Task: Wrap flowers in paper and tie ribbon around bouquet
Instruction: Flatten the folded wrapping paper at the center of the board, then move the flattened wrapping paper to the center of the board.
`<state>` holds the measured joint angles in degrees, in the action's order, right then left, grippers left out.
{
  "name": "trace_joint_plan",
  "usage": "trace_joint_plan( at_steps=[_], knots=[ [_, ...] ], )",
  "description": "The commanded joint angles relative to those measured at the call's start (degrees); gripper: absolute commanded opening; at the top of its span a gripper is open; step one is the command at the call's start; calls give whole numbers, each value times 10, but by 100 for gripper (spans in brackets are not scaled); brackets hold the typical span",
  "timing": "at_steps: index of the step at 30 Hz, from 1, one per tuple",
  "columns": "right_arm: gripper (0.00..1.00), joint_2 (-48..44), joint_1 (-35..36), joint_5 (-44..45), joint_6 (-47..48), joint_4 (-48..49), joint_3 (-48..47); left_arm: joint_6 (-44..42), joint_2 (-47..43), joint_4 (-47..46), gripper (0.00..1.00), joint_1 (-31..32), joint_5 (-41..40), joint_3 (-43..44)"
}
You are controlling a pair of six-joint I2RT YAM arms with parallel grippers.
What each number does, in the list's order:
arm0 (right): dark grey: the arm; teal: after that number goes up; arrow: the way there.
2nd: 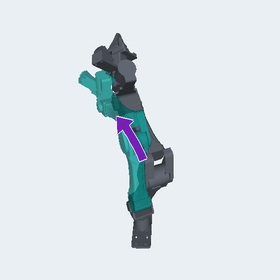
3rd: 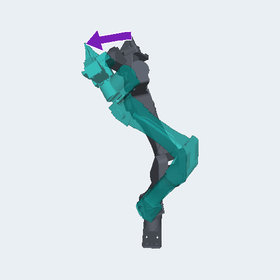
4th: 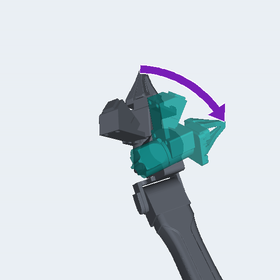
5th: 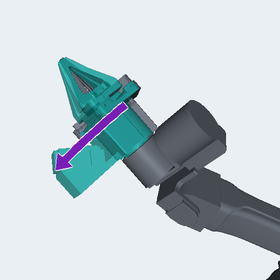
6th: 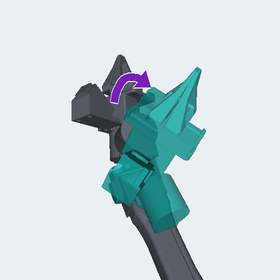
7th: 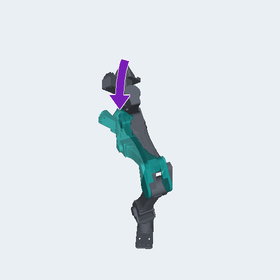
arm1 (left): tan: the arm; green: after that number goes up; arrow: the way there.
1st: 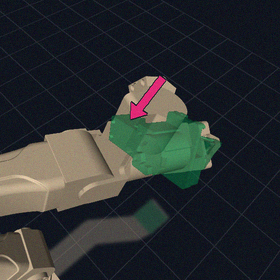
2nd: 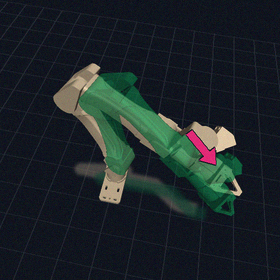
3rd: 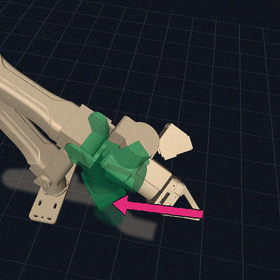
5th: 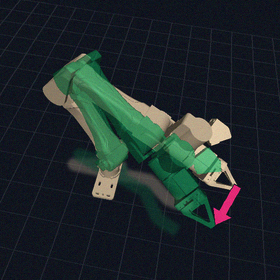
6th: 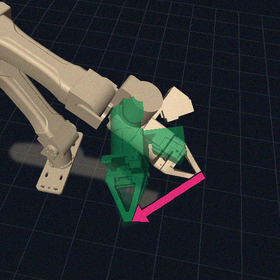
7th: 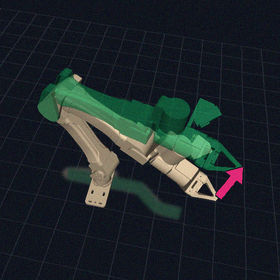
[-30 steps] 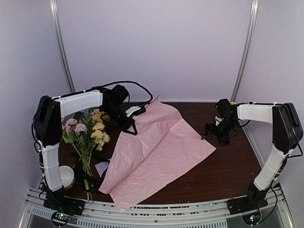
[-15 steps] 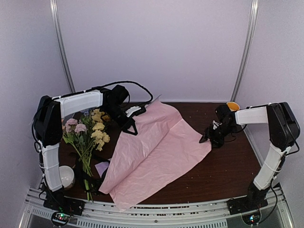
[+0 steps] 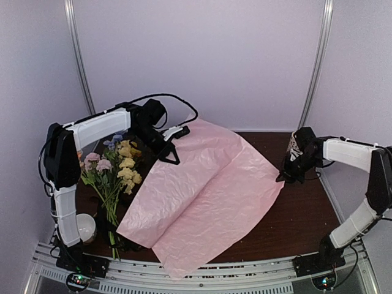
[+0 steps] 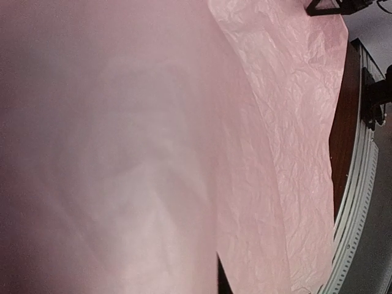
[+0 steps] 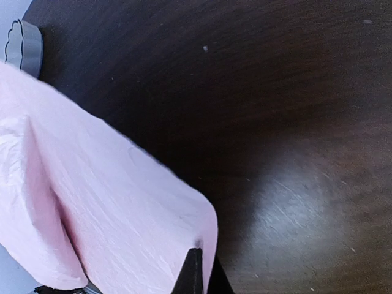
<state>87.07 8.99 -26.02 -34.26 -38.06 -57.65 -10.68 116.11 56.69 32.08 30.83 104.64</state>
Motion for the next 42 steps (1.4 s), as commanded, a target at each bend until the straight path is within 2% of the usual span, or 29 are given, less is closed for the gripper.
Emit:
trace_joint_plan(
  at_steps=[1,5,8,11,12,13,15,17,21,25,27,30,34,42],
  knots=[
    [0,-94,-38,73,36,-141,26,-22,16,35,0,-4,16,89],
    [0,-150,-69,92,38,-190,42,-22,105,73,0,-2,7,194],
    [0,-170,-82,115,34,-202,52,-28,173,97,0,14,-33,289],
    [0,-178,-98,133,38,-212,57,-35,219,101,5,30,-73,373],
    [0,-177,-105,135,41,-215,57,-34,224,90,11,33,-87,380],
    [0,-177,-112,136,44,-216,58,-31,224,76,21,37,-103,379],
    [0,-172,-126,141,50,-214,61,-29,223,58,50,43,-140,375],
    [0,-164,-138,154,60,-219,61,-31,221,58,62,46,-170,366],
    [0,-164,-162,193,66,-219,66,-32,189,51,74,46,-231,303],
    [0,-170,-171,193,46,-188,98,-29,160,44,76,47,-265,252],
    [0,-171,-172,183,24,-158,123,-25,137,44,73,46,-265,228],
    [0,-173,-172,172,-11,-112,147,-36,61,23,66,51,-209,113],
    [0,-183,-171,194,-42,-89,153,-108,-63,-37,66,91,-149,-111],
    [0,-206,-165,184,-80,-49,182,-79,-114,2,67,164,-170,-277]
  ],
)
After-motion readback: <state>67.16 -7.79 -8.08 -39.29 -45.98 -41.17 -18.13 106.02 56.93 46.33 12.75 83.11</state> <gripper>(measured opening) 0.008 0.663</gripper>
